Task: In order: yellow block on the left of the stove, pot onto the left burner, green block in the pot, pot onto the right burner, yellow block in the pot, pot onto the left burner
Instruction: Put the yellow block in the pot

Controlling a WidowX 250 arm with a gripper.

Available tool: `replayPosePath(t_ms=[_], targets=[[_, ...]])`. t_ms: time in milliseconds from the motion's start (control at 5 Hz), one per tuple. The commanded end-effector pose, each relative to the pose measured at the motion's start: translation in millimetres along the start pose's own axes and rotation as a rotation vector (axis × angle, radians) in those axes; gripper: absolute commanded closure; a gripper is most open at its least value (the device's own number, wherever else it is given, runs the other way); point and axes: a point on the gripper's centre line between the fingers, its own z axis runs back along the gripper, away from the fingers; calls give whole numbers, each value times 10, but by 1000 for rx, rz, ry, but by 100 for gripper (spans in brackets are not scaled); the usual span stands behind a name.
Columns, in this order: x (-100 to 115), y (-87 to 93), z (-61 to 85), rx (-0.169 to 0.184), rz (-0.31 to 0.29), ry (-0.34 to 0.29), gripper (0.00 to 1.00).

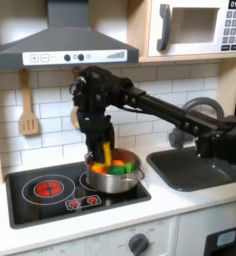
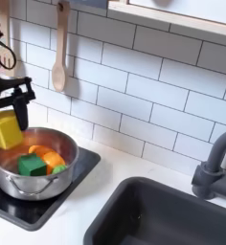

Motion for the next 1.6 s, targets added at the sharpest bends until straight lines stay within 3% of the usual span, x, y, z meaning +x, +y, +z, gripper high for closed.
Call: replayPosePath(t_ms=[0,200,400,1400], targets=[[-97,-52,-69,9,-17,8,100],[-164,-98,-110,12,-37,11,100],[-203,-104,-234,44,-58,23,100],[-156,-71,-330,96,-63,-20,100]])
